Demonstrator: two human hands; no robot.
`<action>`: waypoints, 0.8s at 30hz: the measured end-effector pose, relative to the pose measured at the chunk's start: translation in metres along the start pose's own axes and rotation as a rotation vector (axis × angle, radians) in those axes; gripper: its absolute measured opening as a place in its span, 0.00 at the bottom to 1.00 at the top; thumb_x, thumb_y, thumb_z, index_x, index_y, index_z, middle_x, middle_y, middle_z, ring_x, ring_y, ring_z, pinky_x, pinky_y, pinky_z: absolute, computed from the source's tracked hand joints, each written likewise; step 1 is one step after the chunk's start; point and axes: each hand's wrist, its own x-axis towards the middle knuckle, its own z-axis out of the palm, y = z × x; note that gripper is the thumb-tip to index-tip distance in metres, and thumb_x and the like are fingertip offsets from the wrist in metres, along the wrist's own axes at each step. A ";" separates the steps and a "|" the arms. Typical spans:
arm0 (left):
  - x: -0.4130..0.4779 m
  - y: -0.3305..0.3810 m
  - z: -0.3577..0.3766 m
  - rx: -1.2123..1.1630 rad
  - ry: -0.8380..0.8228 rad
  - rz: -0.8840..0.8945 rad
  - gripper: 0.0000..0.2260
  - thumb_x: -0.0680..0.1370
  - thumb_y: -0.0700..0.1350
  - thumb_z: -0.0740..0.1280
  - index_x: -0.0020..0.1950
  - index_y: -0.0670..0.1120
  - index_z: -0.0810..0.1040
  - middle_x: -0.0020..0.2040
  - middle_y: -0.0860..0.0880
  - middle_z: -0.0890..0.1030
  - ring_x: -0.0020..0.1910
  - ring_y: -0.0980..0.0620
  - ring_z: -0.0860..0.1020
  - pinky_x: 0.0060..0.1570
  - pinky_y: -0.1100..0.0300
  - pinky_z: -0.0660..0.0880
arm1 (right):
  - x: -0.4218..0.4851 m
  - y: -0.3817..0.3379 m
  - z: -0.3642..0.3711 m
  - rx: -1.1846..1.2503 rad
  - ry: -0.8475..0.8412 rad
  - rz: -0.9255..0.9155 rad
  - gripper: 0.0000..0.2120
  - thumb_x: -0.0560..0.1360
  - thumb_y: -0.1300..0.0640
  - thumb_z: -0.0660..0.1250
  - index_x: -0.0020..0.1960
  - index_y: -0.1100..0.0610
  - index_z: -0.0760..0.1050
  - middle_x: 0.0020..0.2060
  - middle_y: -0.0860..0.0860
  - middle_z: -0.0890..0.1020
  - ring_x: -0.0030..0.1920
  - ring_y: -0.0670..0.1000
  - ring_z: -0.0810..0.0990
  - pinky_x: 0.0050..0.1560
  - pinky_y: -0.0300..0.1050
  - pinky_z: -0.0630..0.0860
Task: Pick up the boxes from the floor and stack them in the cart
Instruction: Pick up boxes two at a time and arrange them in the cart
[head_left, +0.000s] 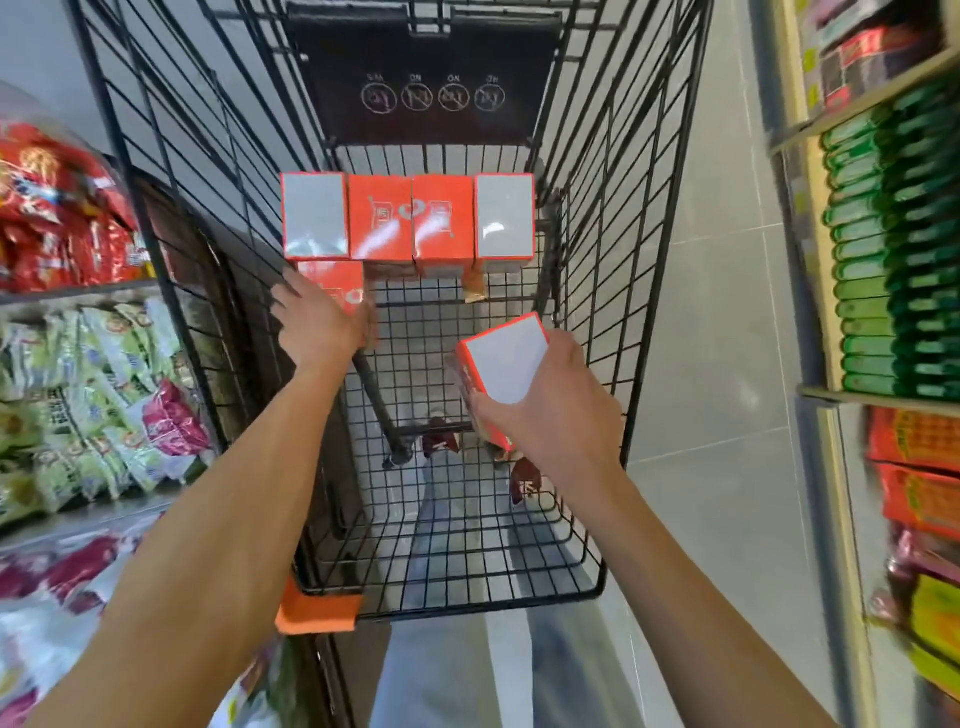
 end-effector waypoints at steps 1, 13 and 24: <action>-0.003 0.000 -0.005 -0.007 -0.017 0.016 0.45 0.72 0.63 0.70 0.76 0.38 0.55 0.71 0.37 0.64 0.69 0.35 0.65 0.57 0.38 0.72 | 0.002 -0.002 0.002 0.004 0.012 -0.002 0.41 0.64 0.32 0.71 0.66 0.55 0.63 0.57 0.50 0.75 0.55 0.53 0.78 0.40 0.45 0.70; -0.051 -0.057 -0.135 -0.174 0.536 0.487 0.22 0.81 0.47 0.62 0.72 0.40 0.67 0.69 0.38 0.69 0.68 0.41 0.66 0.68 0.51 0.61 | 0.064 -0.060 0.057 0.100 -0.005 0.067 0.45 0.63 0.35 0.75 0.68 0.61 0.63 0.60 0.55 0.73 0.59 0.57 0.76 0.47 0.49 0.74; -0.019 -0.076 -0.112 -0.436 0.164 0.343 0.18 0.84 0.54 0.48 0.70 0.46 0.62 0.42 0.47 0.80 0.40 0.44 0.79 0.38 0.49 0.75 | 0.105 -0.121 0.110 0.140 -0.067 0.126 0.59 0.61 0.30 0.73 0.75 0.66 0.53 0.69 0.60 0.67 0.64 0.59 0.74 0.54 0.52 0.75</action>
